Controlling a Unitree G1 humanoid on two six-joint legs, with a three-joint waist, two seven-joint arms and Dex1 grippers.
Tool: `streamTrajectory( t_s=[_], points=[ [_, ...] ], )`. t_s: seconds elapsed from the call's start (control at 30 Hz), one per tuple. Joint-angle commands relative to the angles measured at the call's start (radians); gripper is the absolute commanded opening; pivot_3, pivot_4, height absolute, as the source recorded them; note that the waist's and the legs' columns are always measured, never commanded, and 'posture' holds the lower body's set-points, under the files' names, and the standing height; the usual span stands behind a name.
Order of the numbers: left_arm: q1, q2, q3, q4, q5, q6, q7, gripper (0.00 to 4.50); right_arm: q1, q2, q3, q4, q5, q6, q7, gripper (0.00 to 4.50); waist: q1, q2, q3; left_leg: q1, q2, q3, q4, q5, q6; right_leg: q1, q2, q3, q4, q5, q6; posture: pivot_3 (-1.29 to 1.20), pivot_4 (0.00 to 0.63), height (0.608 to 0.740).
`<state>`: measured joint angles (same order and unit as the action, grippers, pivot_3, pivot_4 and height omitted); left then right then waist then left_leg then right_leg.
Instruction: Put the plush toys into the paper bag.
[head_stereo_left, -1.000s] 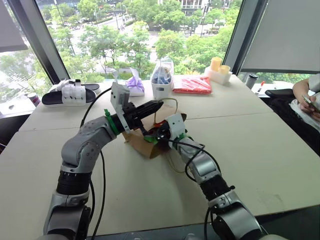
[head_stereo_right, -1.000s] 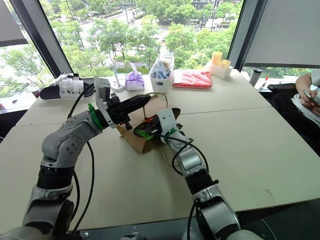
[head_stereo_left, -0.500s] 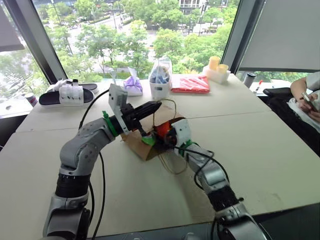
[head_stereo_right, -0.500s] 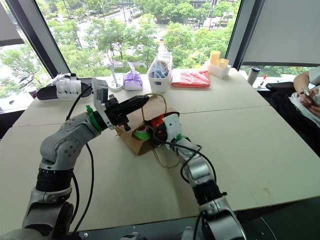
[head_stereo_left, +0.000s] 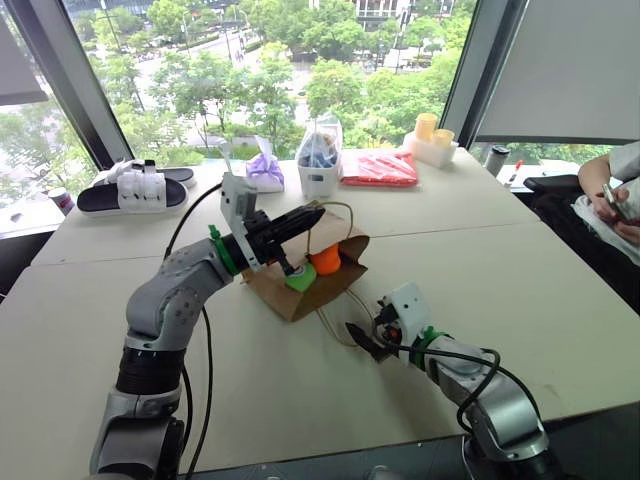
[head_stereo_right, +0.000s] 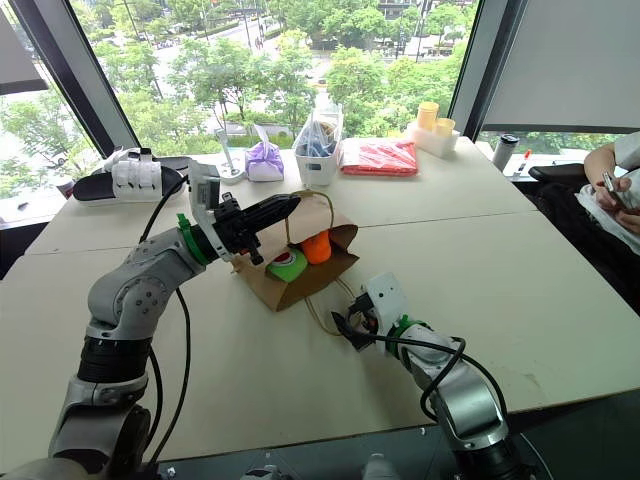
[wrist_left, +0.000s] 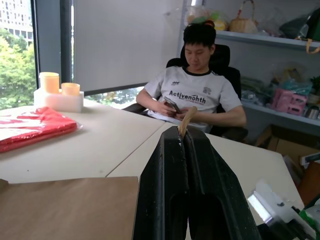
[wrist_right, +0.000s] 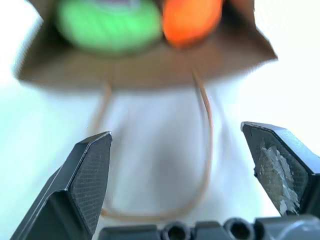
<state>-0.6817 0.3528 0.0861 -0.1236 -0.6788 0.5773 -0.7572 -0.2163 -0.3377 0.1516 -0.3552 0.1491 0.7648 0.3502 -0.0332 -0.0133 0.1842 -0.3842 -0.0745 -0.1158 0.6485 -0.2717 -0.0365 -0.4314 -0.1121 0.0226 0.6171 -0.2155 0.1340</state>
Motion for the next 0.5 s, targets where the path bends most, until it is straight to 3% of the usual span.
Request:
streamTrajectory(
  t_s=[0.03,0.13,0.23,0.47,0.5],
  points=[
    [-0.015,0.002,0.002,-0.028,0.000,-0.020,-0.002,0.00,-0.042,0.014,-0.012,0.054,-0.022,-0.010,-0.027,4.45,0.000,0.000,0.000,0.000,0.000,0.000,0.000,0.000,0.000,0.000,0.000,0.000,0.000,0.000,0.000,0.00,0.150,0.740],
    [-0.015,0.001,0.003,-0.035,-0.001,-0.014,0.005,0.00,-0.071,0.021,-0.018,0.110,-0.029,0.009,-0.043,4.45,0.002,0.000,0.000,0.000,0.000,0.000,0.000,0.000,0.000,0.000,0.000,0.000,0.000,0.000,0.000,0.00,0.150,0.740],
    [-0.014,0.000,0.002,-0.042,0.001,-0.013,0.013,0.00,-0.105,0.021,-0.019,0.152,-0.031,0.012,-0.042,3.68,0.009,0.000,0.000,0.001,0.000,0.000,0.000,0.000,0.000,0.001,0.000,0.000,0.000,0.000,0.000,0.00,0.150,0.740],
    [-0.011,0.000,0.002,-0.049,-0.002,-0.011,0.025,0.00,-0.156,0.020,-0.010,0.167,-0.026,0.021,-0.028,0.23,0.022,0.000,0.000,0.001,0.000,0.000,0.002,0.000,0.000,0.002,0.000,0.000,0.000,0.000,0.000,0.00,0.150,0.740],
    [-0.011,0.000,0.002,-0.048,-0.003,-0.011,0.025,0.00,-0.162,0.018,-0.013,0.163,-0.020,0.027,-0.022,0.04,0.021,0.000,0.000,0.001,0.000,0.000,0.002,0.000,0.000,0.002,0.000,0.000,0.000,0.000,0.000,0.00,0.150,0.740]
  ],
)
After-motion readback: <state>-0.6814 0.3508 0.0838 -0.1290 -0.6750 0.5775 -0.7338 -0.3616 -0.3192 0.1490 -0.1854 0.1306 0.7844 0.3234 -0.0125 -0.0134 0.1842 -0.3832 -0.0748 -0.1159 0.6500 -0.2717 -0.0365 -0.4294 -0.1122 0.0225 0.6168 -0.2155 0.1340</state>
